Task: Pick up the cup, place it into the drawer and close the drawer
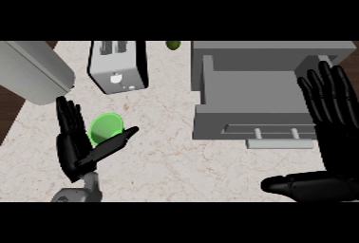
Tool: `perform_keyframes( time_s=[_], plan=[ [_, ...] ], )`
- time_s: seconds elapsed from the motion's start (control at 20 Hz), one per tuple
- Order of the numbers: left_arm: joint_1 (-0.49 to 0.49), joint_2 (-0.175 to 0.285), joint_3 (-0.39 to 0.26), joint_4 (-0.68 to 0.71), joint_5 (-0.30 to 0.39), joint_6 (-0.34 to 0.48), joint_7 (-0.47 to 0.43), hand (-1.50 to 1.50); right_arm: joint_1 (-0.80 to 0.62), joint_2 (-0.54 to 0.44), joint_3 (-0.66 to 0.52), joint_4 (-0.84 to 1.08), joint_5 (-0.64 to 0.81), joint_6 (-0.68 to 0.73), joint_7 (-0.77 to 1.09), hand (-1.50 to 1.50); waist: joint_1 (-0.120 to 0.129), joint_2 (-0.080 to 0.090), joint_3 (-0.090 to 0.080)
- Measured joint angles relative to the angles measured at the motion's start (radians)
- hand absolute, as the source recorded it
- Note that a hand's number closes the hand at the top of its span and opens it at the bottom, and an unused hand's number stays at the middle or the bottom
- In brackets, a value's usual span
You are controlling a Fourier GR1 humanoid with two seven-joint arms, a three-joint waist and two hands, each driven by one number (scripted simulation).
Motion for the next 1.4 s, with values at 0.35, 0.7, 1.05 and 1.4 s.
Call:
perform_keyframes(
  time_s=[0.35,0.7,1.05,1.4],
  plan=[
    [0.001,0.002,0.048,0.134,0.073,-0.06,-0.111,-1.5,0.004,-0.003,-0.011,-0.006,-0.011,0.01,0.002,-1.5,-0.001,0.0,0.0],
    [0.009,0.003,0.102,0.273,0.142,-0.139,-0.24,-1.5,-0.009,0.0,-0.007,-0.009,-0.005,0.009,0.013,-1.5,0.0,0.0,0.0],
    [-0.039,0.008,0.145,0.442,0.216,-0.179,-0.372,-1.5,-0.016,0.007,0.0,0.009,-0.002,0.011,0.009,-1.5,-0.002,0.001,0.0],
    [-0.076,0.007,0.197,0.59,0.251,-0.215,-0.478,-1.5,0.026,0.012,0.011,-0.006,0.002,0.03,-0.006,-1.5,-0.002,0.001,0.0]
  ],
)
